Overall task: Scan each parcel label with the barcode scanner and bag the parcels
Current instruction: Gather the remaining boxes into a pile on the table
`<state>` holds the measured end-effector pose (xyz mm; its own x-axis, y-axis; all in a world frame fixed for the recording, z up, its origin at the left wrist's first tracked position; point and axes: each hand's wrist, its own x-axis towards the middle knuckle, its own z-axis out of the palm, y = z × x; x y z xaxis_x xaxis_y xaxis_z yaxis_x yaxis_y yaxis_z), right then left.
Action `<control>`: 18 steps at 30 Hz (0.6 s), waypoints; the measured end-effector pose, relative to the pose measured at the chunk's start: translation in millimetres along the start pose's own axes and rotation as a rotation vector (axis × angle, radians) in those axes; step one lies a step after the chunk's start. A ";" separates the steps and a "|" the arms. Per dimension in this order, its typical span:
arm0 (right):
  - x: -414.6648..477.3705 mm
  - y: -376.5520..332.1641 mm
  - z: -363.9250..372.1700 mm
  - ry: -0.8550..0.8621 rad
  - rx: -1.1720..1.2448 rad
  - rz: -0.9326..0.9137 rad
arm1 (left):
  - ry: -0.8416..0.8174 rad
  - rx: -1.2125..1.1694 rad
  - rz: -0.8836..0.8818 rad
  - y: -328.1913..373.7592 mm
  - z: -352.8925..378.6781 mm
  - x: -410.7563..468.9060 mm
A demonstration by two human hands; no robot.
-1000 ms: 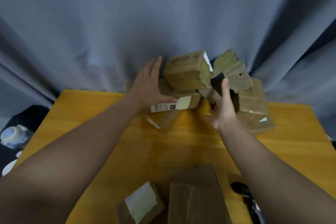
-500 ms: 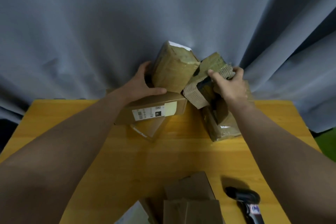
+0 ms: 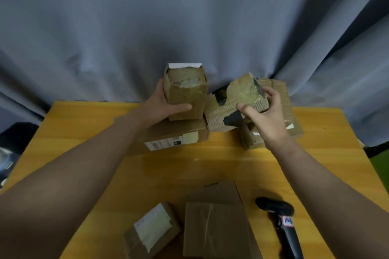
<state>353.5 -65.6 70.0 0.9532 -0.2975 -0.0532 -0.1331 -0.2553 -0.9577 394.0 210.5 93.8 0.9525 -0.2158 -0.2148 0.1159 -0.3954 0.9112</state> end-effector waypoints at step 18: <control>-140.6 82.6 -54.8 -0.522 0.176 0.268 | 0.426 0.736 0.112 -41.0 89.6 -169.4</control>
<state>193.6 -95.4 13.9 0.9058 0.1711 -0.3876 -0.3822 -0.0645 -0.9218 202.6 183.3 61.3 0.9890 0.0073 0.1475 -0.0570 -0.9025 0.4269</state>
